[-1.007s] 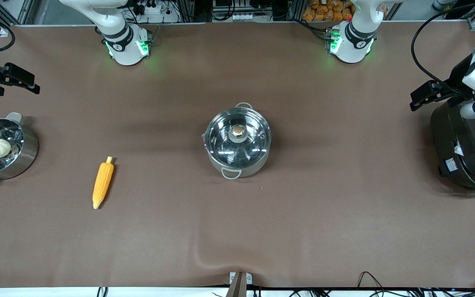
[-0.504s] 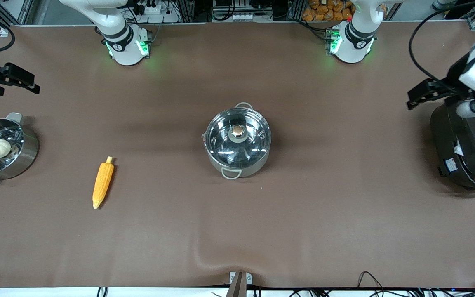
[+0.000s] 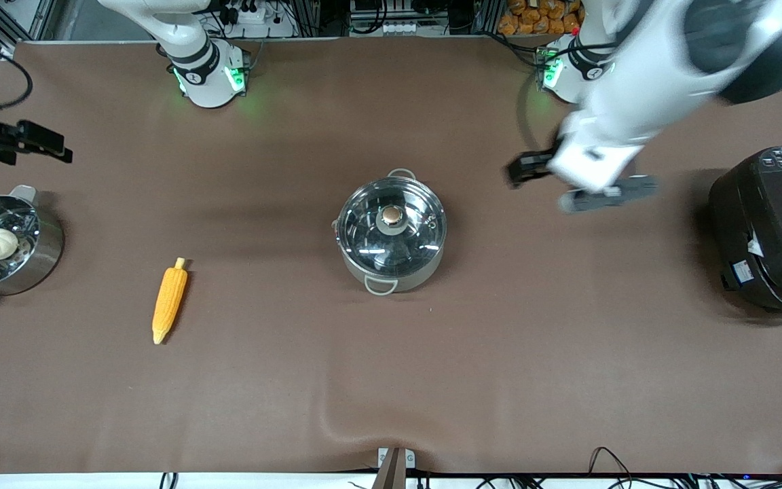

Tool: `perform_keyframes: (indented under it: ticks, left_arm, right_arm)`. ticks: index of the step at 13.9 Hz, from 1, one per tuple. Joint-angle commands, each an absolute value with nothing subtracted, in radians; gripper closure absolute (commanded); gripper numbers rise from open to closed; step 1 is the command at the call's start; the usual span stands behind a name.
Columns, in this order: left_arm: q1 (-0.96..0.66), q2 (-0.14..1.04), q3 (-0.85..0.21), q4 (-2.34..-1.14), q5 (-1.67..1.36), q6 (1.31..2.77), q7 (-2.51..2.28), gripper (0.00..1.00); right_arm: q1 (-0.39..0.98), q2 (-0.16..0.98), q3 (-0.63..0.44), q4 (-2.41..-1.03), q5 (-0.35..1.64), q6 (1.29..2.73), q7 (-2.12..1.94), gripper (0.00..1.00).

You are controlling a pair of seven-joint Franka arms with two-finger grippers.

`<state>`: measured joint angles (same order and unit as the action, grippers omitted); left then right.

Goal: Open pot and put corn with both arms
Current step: 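Grasp the lid knob with the left gripper while the right gripper reaches the corn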

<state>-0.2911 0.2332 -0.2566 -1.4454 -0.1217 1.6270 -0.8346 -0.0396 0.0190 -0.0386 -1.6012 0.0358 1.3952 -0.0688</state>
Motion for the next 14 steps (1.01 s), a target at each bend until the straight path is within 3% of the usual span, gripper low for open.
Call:
perform_keyframes:
  ticks: [1, 5, 9, 14]
  left_arm:
    - [-0.38, 0.354, -0.238, -1.347, -0.11, 1.687, -0.974, 0.0]
    - [-0.507, 0.475, -0.221, -1.33, -0.089, 1.802, -1.175, 0.0]
    - [-0.665, 0.569, -0.109, -1.296, -0.04, 1.848, -1.236, 0.0]
    - [-0.736, 0.621, -0.063, -1.298, -0.038, 1.87, -1.253, 0.0]
  right_arm:
    - [-0.057, 0.13, -0.029, -1.615, 0.032, 1.388, -0.074, 0.0]
    - [-0.038, 0.287, -0.026, -1.615, 0.048, 1.491, -0.071, 0.0]
    - [0.007, 0.383, -0.025, -1.615, 0.078, 1.592, -0.071, 0.0]
    - [0.005, 0.552, -0.026, -1.615, 0.075, 1.849, -0.083, 0.0]
